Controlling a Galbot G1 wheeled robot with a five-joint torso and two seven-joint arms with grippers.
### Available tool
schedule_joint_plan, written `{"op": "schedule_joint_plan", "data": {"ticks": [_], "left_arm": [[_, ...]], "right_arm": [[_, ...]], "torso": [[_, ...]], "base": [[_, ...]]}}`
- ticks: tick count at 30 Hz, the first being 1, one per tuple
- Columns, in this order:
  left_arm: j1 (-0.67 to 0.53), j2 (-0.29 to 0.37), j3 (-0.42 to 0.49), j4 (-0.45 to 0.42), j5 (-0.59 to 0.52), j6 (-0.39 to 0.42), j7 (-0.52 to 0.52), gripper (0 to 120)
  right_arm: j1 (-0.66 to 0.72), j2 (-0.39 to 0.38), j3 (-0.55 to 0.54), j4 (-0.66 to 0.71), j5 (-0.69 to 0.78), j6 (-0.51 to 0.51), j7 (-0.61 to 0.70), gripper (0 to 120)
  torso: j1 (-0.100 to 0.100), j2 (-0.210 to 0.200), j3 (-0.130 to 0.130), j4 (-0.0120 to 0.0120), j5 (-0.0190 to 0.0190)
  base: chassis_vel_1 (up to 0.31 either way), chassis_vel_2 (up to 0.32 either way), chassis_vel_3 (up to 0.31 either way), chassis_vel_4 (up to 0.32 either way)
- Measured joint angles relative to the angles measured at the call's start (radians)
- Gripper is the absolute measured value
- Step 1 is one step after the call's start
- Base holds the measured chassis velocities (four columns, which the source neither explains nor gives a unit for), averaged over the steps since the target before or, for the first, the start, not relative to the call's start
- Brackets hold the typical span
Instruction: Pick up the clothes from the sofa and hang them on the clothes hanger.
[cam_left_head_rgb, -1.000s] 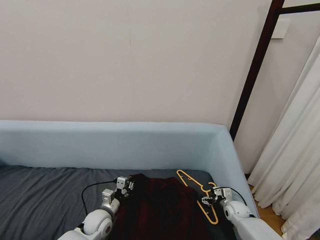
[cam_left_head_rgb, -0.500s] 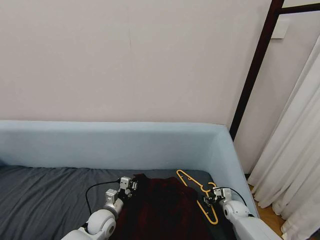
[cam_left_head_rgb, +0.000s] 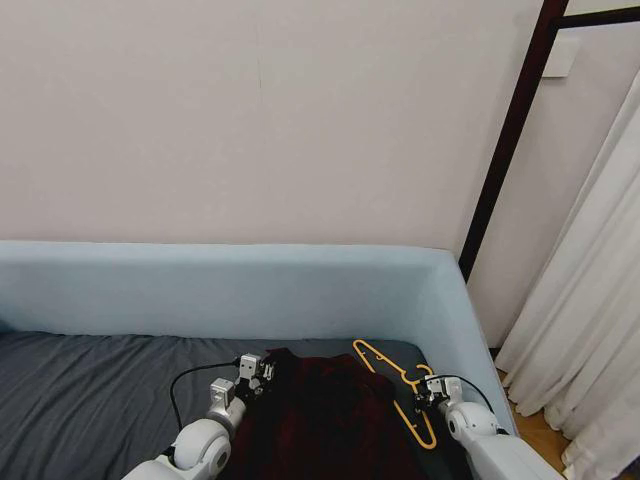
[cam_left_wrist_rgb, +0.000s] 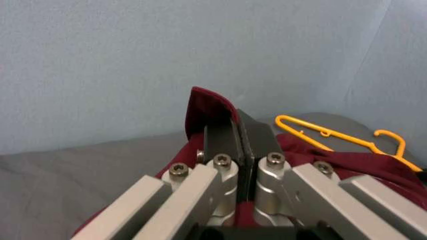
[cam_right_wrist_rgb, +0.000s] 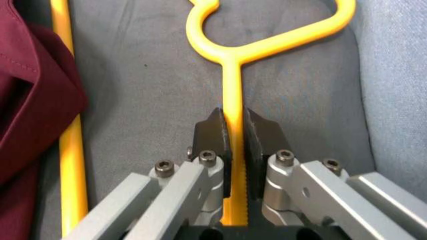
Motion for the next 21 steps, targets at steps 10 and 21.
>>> {"op": "schedule_joint_plan", "data": {"ticks": [10,21], "left_arm": [[-0.002,-0.001,0.0,-0.005,0.0,0.0,0.003,0],[0.002,0.012,0.0,-0.02,-0.009,0.0,0.006,0]], "right_arm": [[-0.01,-0.02,0.009,0.038,0.0,0.047,0.03,5],[-0.047,-0.096,0.013,0.25,-0.058,0.199,0.125,5]], "torso": [[0.0,0.0,0.0,-0.0001,0.0],[0.0,0.0,0.0,0.0,-0.0002]], "base": [[0.0,0.0,0.0,0.0],[0.0,0.0,0.0,0.0]]}}
